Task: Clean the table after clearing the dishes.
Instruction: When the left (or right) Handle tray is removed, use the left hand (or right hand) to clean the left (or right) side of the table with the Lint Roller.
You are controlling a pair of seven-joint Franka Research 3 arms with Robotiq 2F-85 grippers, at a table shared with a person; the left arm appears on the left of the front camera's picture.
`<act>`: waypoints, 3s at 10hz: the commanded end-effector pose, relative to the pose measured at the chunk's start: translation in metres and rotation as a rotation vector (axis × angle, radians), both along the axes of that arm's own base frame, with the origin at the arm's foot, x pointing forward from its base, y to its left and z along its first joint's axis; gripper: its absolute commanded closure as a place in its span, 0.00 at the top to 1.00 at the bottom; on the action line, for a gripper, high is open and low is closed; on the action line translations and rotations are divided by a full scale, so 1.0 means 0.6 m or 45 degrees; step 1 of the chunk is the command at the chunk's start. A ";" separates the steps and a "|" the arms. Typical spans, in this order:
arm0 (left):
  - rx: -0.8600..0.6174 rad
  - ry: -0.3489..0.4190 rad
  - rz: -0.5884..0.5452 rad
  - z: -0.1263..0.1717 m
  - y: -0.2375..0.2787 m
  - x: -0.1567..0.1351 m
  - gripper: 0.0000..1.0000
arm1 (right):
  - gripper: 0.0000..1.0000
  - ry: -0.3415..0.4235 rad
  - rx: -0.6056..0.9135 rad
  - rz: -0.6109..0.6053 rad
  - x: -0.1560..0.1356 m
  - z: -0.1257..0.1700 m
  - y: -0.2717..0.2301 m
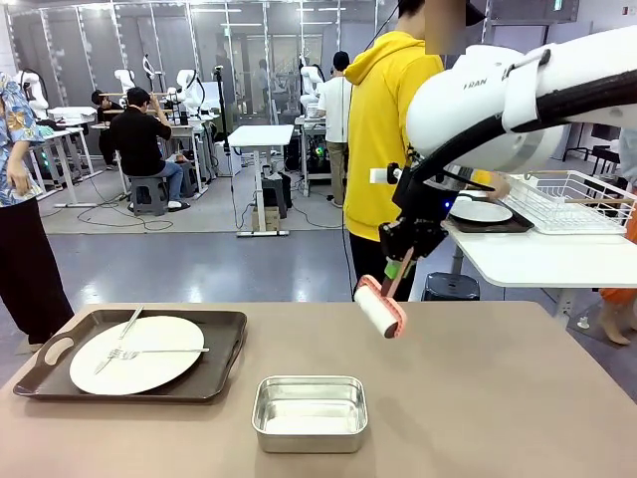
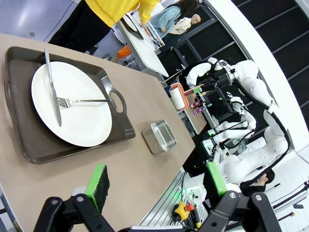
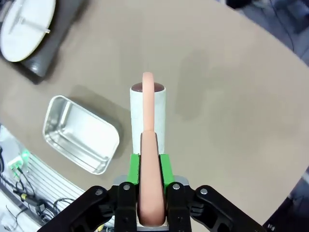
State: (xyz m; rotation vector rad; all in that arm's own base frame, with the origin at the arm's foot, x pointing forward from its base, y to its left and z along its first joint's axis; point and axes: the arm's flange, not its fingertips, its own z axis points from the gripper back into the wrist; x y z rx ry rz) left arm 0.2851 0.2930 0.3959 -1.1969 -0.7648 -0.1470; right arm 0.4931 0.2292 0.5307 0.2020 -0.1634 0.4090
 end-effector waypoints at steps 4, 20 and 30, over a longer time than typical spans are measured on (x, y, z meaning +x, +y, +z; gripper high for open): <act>-0.004 -0.016 -0.001 0.002 0.002 -0.005 1.00 | 0.04 0.098 -0.062 -0.138 -0.005 -0.026 -0.005; -0.004 -0.016 -0.001 0.002 0.002 -0.005 1.00 | 0.21 0.166 0.459 -0.465 0.023 -0.204 -0.094; -0.004 -0.016 -0.001 0.002 0.002 -0.005 1.00 | 0.21 0.212 0.501 -0.536 0.071 -0.247 -0.121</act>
